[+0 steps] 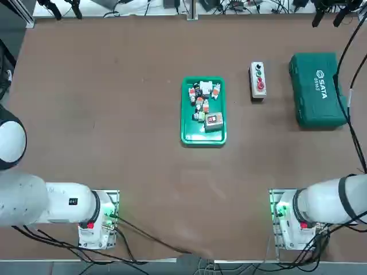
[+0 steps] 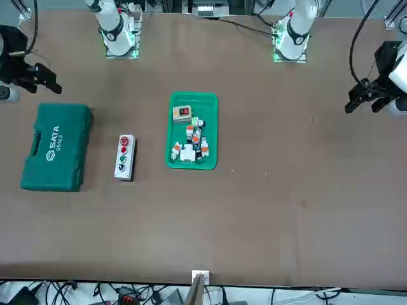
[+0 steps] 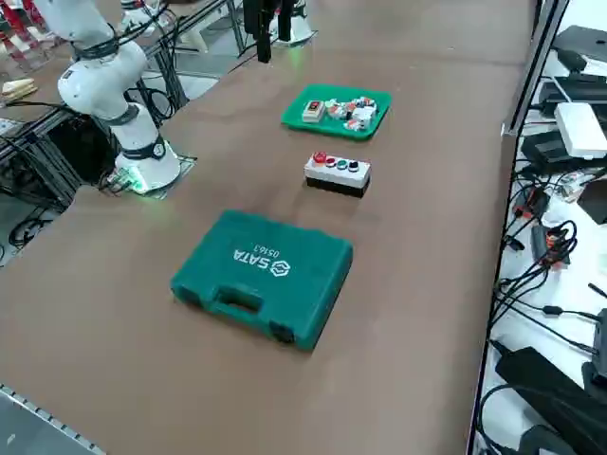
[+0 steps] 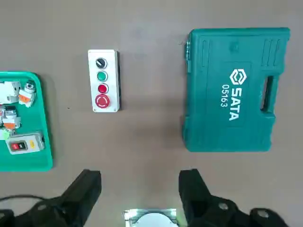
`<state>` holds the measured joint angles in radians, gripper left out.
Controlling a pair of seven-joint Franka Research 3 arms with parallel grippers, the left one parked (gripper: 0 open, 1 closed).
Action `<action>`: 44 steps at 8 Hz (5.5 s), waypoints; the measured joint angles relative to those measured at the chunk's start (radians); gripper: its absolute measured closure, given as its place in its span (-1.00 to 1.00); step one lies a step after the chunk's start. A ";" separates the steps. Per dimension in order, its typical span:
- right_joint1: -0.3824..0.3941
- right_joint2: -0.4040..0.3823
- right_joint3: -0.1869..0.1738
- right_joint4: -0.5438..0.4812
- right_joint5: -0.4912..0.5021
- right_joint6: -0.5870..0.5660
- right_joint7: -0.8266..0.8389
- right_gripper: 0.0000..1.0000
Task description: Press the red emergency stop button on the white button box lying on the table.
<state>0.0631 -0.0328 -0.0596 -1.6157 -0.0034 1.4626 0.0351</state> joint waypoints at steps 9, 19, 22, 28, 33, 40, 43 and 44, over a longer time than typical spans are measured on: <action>0.001 0.020 0.000 0.000 0.004 0.001 0.017 -0.97; 0.008 0.057 -0.001 -0.012 0.012 -0.007 0.057 0.96; 0.105 0.084 0.007 -0.141 0.021 0.098 0.106 0.96; 0.213 0.108 0.008 -0.616 0.022 0.817 0.248 0.96; 0.214 0.149 0.006 -0.659 0.022 0.927 0.251 0.96; 0.220 0.194 0.006 -0.659 0.022 0.998 0.264 0.96; 0.227 0.197 0.006 -0.659 0.022 1.000 0.273 0.96; 0.227 0.198 0.006 -0.661 0.022 1.000 0.274 0.96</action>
<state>0.2902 0.1655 -0.0534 -2.2763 0.0184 2.4628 0.3087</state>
